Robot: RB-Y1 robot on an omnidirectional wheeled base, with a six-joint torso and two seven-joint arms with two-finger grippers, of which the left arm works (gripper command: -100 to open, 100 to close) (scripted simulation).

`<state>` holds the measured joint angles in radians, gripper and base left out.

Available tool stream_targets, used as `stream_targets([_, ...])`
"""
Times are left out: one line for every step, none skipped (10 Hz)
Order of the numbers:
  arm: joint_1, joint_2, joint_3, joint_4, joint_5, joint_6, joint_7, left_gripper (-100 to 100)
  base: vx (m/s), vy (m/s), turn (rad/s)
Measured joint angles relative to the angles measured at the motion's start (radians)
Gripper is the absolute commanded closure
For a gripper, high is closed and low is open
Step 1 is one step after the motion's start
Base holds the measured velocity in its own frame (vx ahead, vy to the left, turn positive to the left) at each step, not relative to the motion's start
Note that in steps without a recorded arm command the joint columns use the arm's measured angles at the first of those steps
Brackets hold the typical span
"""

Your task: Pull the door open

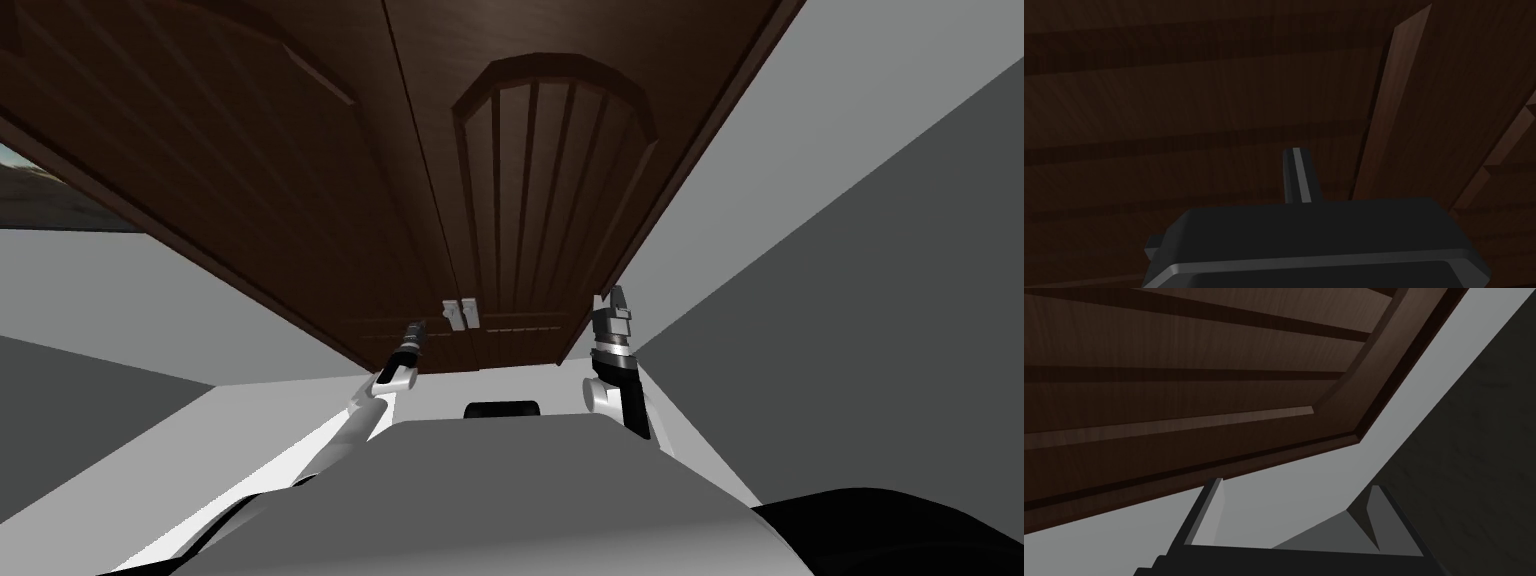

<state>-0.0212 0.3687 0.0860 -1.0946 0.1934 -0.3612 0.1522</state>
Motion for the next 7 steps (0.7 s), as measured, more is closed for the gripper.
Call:
stream_targets([0.002,0.000,-0.008,-0.008,0.000,-0.001,0.004,-100,-0.212,-0.022,-0.048])
stream_targets([0.010,-0.002,-0.017,-0.025,0.000,0.000,0.006,-100,-0.176,-0.071,-0.056])
stream_targets([0.014,-0.004,-0.027,-0.039,0.000,0.001,0.009,-100,-0.182,-0.051,-0.054])
stream_targets([0.009,-0.006,-0.039,-0.036,-0.001,-0.005,0.014,-100,-0.167,-0.041,-0.081])
stream_targets([0.014,-0.006,-0.051,-0.048,-0.001,-0.008,0.019,-100,-0.069,-0.023,-0.015])
stream_targets([0.015,-0.006,-0.053,-0.050,-0.001,-0.009,0.020,-100,-0.042,0.046,0.220])
stream_targets([0.023,0.005,-0.039,-0.033,0.001,-0.015,0.021,-100,-0.030,0.079,0.184])
